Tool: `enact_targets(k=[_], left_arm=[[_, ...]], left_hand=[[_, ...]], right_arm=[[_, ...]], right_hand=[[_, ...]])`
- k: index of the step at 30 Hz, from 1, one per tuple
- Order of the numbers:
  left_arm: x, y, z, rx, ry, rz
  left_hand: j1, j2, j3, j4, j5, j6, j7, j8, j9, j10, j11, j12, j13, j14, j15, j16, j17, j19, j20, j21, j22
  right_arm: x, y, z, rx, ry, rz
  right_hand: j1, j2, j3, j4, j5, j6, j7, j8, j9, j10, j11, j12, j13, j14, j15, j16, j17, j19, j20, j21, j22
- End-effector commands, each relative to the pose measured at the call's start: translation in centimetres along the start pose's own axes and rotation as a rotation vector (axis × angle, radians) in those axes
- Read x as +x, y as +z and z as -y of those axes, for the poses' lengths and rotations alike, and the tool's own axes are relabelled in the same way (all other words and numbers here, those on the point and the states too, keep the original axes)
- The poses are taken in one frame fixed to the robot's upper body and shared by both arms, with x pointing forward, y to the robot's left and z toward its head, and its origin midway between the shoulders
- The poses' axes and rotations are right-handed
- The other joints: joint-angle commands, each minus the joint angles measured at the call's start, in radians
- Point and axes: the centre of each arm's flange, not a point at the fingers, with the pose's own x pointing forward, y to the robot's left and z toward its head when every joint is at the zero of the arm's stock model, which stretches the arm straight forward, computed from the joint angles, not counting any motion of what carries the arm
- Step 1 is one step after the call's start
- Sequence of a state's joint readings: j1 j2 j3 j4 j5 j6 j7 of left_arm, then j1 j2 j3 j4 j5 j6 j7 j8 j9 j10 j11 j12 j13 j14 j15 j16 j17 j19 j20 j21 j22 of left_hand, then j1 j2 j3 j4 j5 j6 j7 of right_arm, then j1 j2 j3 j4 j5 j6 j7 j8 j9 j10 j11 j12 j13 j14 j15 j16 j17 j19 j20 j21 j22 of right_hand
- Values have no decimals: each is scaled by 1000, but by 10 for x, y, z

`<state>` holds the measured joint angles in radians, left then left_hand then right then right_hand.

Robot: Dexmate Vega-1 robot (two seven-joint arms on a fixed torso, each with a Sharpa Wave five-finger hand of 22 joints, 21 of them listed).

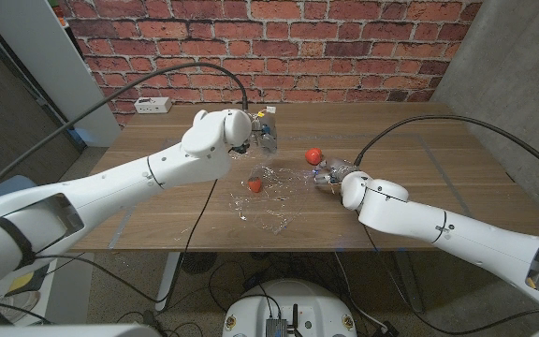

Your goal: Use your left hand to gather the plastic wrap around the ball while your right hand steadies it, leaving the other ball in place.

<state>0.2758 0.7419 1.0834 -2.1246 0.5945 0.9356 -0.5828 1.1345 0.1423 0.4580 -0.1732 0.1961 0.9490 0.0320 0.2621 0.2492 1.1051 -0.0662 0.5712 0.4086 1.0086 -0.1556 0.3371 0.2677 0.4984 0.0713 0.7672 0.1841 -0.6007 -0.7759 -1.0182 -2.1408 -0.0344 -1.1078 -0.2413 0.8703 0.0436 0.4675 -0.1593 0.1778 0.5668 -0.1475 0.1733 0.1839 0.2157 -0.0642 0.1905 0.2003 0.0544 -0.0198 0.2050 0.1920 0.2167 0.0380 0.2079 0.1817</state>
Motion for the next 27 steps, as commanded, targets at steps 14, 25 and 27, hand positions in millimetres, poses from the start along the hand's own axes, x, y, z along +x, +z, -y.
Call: enact_targets(k=[14, 25, 27], left_arm=[[27, 63, 22, 205, -1, 9], [32, 76, 35, 178, -59, 76], [32, 75, 35, 158, -92, 92]], left_hand=[[24, 7, -10, 6, 10, -13, -7, -22, 1, 43, -41, 32, 29, 17, -57, 12, 24, 16, -20, 18, 6], [-86, -25, -46, 60, -10, -125, -35, -74, -10, -76, -31, -29, -6, -39, -25, -49, -16, 24, -20, 37, 5], [-112, -29, -50, 68, -14, -183, -43, -84, -17, -113, -27, -63, -23, -57, -12, -67, -34, 24, -14, 40, 5]], right_arm=[[-50, -44, -2, 223, -625, 274], [-66, -46, 10, 193, -739, 321], [-68, -46, 12, 184, -752, 326]], right_hand=[[-42, 22, -37, 34, -3, -46, 47, 2, 4, -4, 36, 6, 2, 40, 12, 23, 12, 29, 24, 11, 0], [-159, -5, -100, 76, -3, -99, 53, 4, 3, -21, 42, 8, 4, 45, 11, 28, 23, 36, 34, 11, 2], [-166, -7, -104, 78, -3, -98, 53, 6, 3, -14, 44, 11, 4, 50, 8, 30, 24, 38, 34, 11, 2]])
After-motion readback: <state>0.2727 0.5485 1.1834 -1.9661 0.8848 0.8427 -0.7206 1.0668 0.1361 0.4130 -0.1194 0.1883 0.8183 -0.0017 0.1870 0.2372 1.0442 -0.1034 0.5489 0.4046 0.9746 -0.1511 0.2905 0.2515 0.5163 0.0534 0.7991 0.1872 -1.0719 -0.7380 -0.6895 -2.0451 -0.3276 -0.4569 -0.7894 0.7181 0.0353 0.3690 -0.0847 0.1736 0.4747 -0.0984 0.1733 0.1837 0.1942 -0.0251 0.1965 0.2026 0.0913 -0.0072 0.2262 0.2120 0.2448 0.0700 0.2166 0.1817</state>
